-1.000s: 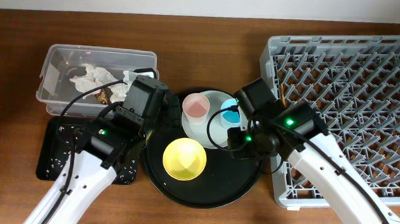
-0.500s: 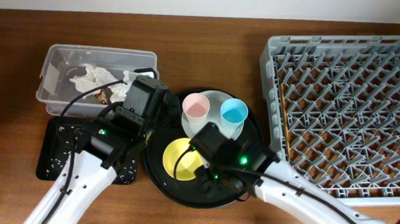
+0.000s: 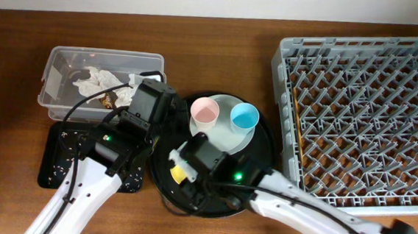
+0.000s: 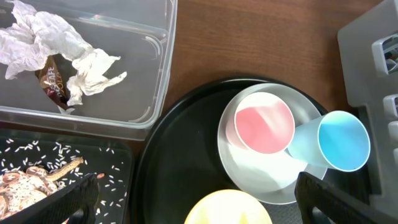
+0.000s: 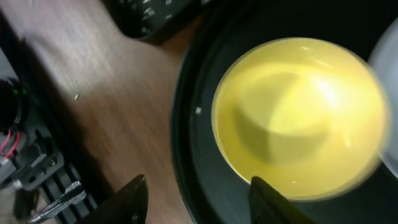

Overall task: Sort waste into correct bins and load items into the dishwasher rack
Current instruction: 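Move the right gripper back to the round tray and grasp the yellow bowl, then lift the yellow bowl with the right gripper and set it in the rack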

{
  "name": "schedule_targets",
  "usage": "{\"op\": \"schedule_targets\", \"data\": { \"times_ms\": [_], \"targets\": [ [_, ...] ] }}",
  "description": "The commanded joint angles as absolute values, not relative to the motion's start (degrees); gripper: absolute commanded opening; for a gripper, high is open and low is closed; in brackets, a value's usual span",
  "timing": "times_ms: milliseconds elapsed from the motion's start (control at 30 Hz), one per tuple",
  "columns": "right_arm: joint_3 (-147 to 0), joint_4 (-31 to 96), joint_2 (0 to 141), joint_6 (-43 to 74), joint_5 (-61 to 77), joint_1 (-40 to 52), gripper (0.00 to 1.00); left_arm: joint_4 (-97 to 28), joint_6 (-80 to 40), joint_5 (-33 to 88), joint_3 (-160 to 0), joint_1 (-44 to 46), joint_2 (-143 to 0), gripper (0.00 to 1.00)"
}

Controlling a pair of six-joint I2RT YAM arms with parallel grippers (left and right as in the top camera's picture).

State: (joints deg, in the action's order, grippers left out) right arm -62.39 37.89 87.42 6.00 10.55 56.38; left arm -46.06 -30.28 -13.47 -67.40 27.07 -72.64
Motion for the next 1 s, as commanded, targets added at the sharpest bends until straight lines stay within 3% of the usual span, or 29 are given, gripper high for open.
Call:
{"op": "schedule_targets", "data": {
  "times_ms": [0, 167, 500, 600, 633, 667, 700, 967],
  "targets": [
    [-61.6, 34.89, 89.54, 4.69, 5.69, 60.69, 0.57, -45.98, -30.59, -13.26, -68.29, 26.83, -72.36, 0.99],
    [-61.21, 32.27, 91.94, 4.67, -2.28, 64.2, 0.58, -45.98, -30.59, -13.23, -68.29, 26.83, -72.36, 0.99],
    [-60.42, 22.87, 101.45, 4.73, -5.45, 62.11, 0.51, -45.98, -30.59, -13.26, -68.29, 26.83, -72.36, 0.99],
    [-60.42, 22.46, 101.41, 4.89, -5.41, 61.1, 0.42, -45.98, -30.59, -13.23, -68.29, 26.83, -72.36, 0.99],
    [-60.42, 22.79, 101.43, 4.91, -5.39, 60.77, 0.31, -45.98, -30.59, -13.26, -68.29, 26.83, -72.36, 0.99],
    [-60.42, 23.42, 101.41, 4.91, -5.19, 60.66, 0.1, -45.98, -30.59, -13.26, -68.29, 26.83, -72.36, 0.99],
    [-60.42, 24.03, 101.41, 4.91, -5.17, 60.66, 0.04, -45.98, -30.59, -13.26, -68.29, 26.83, -72.36, 0.99],
    [-61.67, 34.02, 95.07, 4.91, 0.6, 60.66, 0.04, -45.98, -30.59, -13.23, -68.29, 26.83, -72.36, 0.99]
  ]
}}
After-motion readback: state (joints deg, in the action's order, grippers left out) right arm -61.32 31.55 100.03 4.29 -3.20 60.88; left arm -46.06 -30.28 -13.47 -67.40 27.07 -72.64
